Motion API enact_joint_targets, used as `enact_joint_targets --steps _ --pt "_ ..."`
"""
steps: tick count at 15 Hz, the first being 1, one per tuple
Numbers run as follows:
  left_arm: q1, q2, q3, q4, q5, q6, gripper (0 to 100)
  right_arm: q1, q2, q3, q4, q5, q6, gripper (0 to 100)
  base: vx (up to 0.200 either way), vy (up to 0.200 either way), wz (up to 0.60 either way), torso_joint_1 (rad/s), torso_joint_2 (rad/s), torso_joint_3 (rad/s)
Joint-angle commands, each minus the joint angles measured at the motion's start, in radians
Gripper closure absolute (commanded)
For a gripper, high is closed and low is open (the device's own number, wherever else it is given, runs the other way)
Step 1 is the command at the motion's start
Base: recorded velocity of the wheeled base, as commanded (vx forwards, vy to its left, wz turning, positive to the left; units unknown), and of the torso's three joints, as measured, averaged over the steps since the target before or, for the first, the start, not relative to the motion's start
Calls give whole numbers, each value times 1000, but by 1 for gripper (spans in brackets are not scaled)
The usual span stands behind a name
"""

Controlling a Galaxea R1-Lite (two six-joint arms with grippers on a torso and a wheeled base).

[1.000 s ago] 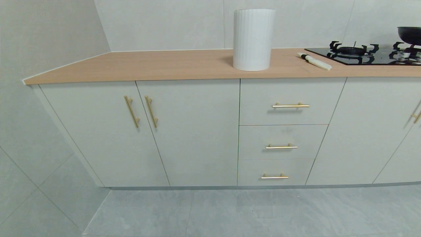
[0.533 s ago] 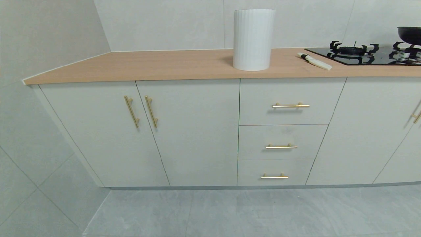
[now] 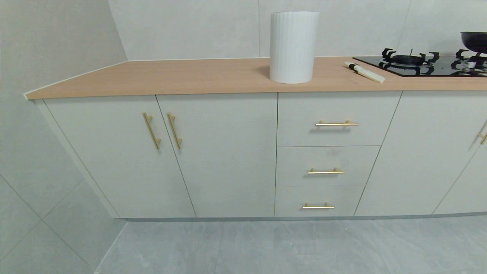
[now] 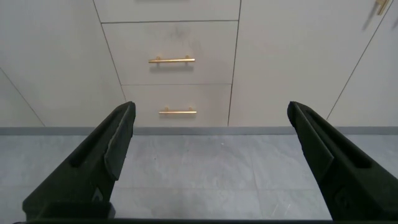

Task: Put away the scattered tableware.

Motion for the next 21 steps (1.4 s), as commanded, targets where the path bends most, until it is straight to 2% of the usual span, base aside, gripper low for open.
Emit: enact_joint_targets --steps 1,21 --pt "0 0 0 0 0 -1 0 0 3 0 0 0 0 0 200 0 0 2 7 -2" --pt "0 0 0 -1 0 -2 0 0 3 0 0 2 1 0 200 0 0 3 3 4"
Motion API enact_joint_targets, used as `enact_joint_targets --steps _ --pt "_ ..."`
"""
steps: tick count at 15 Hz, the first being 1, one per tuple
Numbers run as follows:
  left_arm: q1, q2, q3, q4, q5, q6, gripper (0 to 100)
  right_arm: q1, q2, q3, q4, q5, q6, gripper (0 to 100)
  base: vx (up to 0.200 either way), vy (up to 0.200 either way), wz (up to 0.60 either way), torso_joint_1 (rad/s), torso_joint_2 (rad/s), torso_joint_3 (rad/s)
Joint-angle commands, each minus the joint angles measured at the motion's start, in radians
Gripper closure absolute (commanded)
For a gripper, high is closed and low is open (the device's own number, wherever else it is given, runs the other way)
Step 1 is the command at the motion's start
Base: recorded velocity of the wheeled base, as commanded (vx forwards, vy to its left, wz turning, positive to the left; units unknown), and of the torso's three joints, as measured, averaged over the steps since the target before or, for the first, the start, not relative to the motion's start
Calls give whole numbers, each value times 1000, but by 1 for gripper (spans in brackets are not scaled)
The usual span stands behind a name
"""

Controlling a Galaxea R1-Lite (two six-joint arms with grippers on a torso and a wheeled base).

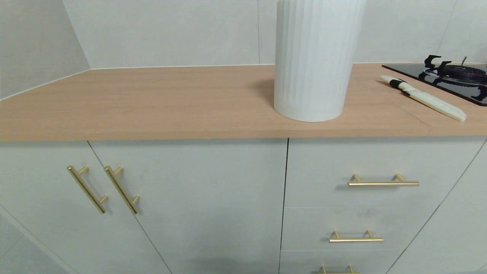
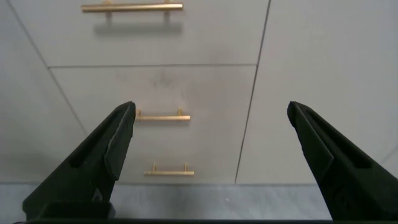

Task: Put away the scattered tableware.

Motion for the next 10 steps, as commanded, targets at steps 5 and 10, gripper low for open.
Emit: enact_joint_targets --steps 5,10 --pt "1 0 0 -1 1 0 0 1 2 0 -1 0 0 0 0 0 0 0 0 0" --pt "1 0 0 -1 1 3 0 1 2 0 -1 0 0 0 0 -120 0 0 3 8"
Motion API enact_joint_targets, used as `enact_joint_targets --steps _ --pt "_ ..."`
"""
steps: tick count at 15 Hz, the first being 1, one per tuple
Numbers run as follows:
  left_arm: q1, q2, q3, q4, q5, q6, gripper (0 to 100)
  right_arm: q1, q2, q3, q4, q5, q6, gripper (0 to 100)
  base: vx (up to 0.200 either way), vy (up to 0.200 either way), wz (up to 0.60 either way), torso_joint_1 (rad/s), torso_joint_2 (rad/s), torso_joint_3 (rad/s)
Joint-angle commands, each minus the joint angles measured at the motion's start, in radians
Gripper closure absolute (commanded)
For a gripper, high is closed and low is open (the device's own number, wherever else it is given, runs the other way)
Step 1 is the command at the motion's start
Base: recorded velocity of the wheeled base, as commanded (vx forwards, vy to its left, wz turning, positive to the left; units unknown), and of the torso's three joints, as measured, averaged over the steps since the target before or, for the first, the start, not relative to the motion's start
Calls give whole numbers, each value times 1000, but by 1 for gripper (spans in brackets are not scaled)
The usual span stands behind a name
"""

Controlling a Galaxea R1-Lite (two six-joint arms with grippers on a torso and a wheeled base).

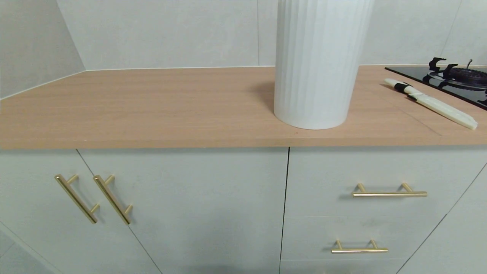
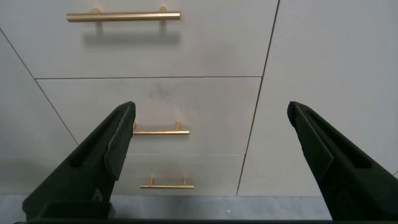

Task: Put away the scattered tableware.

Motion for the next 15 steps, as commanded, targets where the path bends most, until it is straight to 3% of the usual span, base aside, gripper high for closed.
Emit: enact_joint_targets --steps 1,6,15 --pt "1 0 0 0 -1 0 0 1 1 0 0 0 0 0 0 -200 0 7 -7 12" --pt "1 0 0 0 1 -1 0 -1 1 0 0 1 -1 0 0 -200 0 3 5 -2" --pt "1 0 0 1 1 -3 0 1 1 0 0 3 -7 0 0 0 0 0 0 0"
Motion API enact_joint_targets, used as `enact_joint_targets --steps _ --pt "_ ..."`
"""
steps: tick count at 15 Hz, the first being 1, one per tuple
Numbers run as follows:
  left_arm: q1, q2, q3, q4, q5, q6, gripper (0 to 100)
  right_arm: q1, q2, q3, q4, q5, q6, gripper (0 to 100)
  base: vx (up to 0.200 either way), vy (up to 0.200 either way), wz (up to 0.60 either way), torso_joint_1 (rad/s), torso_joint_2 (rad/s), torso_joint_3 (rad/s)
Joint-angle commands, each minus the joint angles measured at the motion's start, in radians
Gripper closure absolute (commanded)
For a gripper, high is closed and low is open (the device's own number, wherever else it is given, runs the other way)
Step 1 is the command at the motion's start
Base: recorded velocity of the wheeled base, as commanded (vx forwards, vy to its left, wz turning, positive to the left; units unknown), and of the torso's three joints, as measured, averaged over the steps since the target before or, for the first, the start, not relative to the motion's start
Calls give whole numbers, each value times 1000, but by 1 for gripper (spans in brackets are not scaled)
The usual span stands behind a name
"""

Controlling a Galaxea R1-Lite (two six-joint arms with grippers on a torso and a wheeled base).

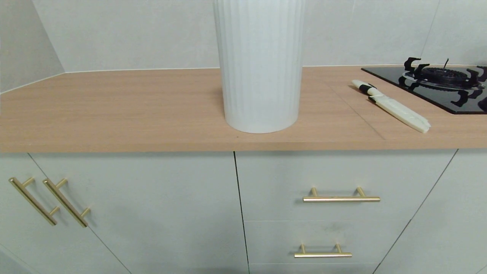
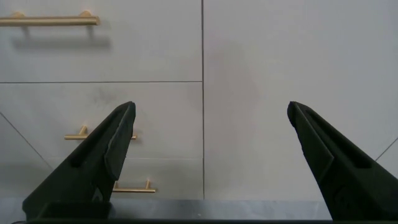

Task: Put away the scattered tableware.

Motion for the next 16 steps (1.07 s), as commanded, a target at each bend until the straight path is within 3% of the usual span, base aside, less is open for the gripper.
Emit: enact_joint_targets --steps 1,9,16 --pt "1 0 0 0 0 0 0 1 1 0 0 1 0 0 0 0 0 0 0 0" --pt "1 0 0 0 0 0 0 1 1 0 0 3 -2 0 0 0 0 0 0 0" --pt "-1 0 0 0 0 0 0 1 1 0 0 3 -2 0 0 0 0 94 -336 -266"
